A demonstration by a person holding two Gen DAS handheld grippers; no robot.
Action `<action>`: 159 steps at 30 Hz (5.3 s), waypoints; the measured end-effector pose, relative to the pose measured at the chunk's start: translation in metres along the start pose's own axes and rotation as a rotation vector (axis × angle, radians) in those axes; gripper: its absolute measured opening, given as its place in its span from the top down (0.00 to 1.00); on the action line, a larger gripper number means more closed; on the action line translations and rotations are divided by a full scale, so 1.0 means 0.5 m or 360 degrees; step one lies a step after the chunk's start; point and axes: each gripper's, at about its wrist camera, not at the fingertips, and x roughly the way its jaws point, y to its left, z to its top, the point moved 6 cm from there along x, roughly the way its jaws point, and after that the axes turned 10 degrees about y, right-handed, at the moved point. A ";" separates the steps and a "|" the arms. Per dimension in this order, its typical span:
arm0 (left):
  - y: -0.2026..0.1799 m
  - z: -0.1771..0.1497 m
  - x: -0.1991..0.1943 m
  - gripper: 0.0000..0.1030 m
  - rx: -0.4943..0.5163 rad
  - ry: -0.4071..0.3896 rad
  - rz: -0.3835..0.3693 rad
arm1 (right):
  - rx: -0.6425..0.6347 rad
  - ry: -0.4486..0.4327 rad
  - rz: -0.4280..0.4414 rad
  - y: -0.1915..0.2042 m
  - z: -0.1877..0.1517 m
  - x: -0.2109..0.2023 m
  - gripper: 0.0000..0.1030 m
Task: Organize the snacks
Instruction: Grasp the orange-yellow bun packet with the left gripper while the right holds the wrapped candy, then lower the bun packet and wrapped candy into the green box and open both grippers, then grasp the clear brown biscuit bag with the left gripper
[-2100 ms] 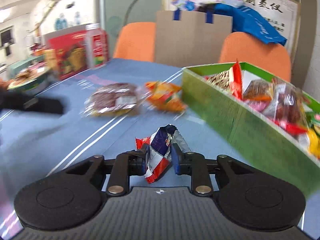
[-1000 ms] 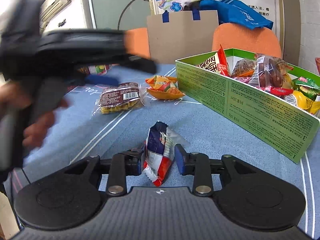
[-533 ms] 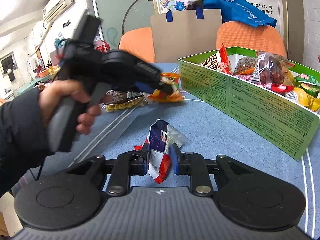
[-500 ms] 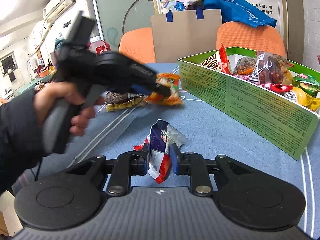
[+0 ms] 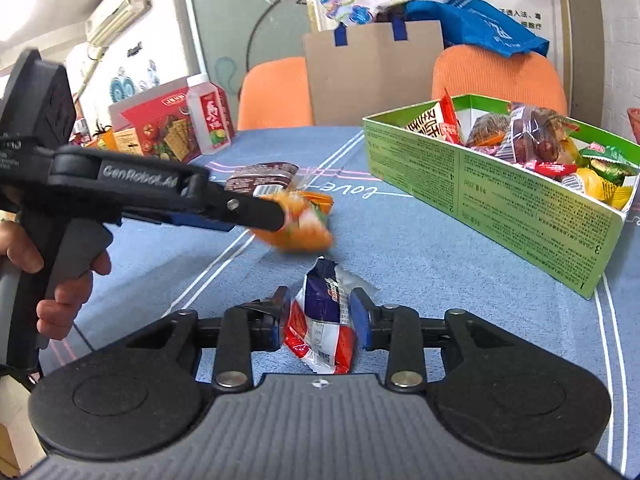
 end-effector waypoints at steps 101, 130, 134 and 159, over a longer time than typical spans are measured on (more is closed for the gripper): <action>-0.163 0.193 0.030 0.00 0.0065 -0.0293 -0.0015 | 0.0080 -0.0581 -0.0512 -0.238 0.156 -0.129 0.00; 0.196 0.082 0.015 0.41 -0.0254 -0.0035 0.0116 | -0.0048 -0.0303 -0.0161 -0.012 0.051 -0.073 0.00; 0.122 0.014 -0.002 0.53 -0.0084 0.0078 -0.0089 | -0.0049 -0.0249 -0.0099 0.001 0.036 -0.050 0.00; 0.059 0.009 0.048 0.00 -0.0227 -0.0064 -0.0069 | 0.0054 0.0019 0.0044 -0.065 0.049 0.077 0.28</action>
